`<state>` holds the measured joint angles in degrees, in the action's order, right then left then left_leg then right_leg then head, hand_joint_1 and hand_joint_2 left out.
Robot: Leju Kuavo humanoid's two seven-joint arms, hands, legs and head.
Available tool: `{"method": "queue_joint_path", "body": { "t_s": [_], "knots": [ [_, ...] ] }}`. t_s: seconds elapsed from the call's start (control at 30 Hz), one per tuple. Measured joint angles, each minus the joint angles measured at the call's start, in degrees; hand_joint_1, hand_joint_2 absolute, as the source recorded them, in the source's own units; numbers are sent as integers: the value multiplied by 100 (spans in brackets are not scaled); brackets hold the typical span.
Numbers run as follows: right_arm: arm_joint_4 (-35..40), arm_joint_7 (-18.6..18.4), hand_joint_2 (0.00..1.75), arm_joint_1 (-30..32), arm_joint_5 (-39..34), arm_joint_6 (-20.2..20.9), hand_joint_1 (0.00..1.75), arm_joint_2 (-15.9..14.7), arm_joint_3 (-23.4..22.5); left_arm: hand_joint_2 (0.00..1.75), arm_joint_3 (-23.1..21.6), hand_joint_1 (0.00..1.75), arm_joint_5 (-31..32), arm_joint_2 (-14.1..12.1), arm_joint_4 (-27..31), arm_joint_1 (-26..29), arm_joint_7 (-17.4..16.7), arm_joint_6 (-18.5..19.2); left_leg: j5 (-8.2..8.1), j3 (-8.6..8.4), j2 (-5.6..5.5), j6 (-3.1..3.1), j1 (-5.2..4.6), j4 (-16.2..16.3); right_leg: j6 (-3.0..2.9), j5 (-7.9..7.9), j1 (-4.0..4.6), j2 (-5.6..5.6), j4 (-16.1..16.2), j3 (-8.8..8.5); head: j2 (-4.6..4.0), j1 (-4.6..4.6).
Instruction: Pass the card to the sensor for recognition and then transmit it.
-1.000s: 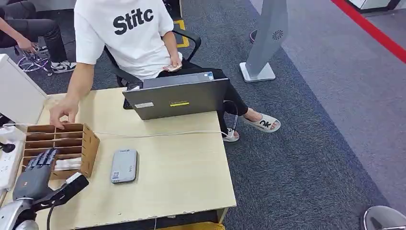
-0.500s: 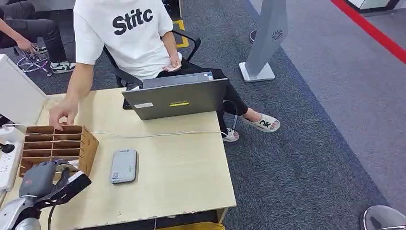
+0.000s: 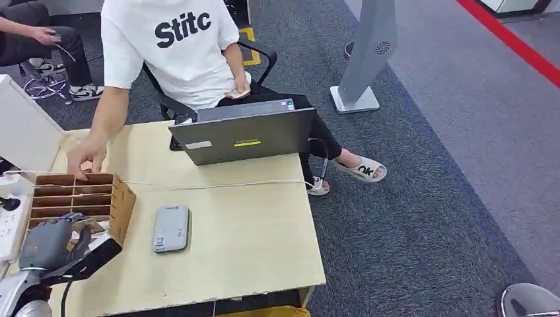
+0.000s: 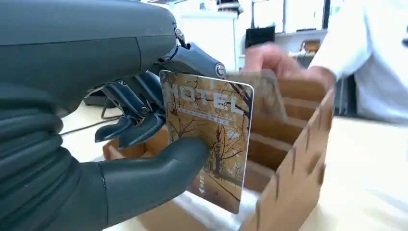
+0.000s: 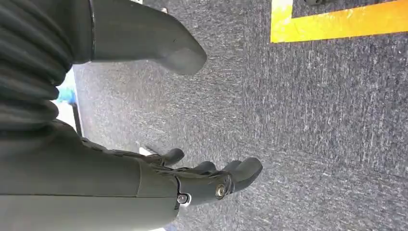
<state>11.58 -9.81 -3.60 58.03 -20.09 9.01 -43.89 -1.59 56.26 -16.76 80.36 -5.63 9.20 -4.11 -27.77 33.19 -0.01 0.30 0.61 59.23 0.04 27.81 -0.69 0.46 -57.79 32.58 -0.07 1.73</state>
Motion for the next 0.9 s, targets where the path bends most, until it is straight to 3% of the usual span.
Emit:
{"method": "queue_joint_path", "body": {
  "t_s": [0.5,0.77,0.9],
  "knots": [
    [0,20,175,-1,20,-52,0,0,-96,175,37,175,-328,-18,565,-164,26,-133,1,0,-2,0,0,0,-1,-1,0,-3,0,-1,0,-2],
    [0,44,175,-5,164,-68,0,0,-101,175,452,175,-205,24,726,-999,-347,-435,7,0,-7,-1,1,0,1,-6,1,-9,-1,-3,0,-2],
    [0,46,175,-6,238,-76,0,0,-105,175,653,175,403,-92,463,-1463,-560,-715,9,-1,-6,-3,1,0,1,-7,1,-6,-2,-2,0,-2]
  ]
}}
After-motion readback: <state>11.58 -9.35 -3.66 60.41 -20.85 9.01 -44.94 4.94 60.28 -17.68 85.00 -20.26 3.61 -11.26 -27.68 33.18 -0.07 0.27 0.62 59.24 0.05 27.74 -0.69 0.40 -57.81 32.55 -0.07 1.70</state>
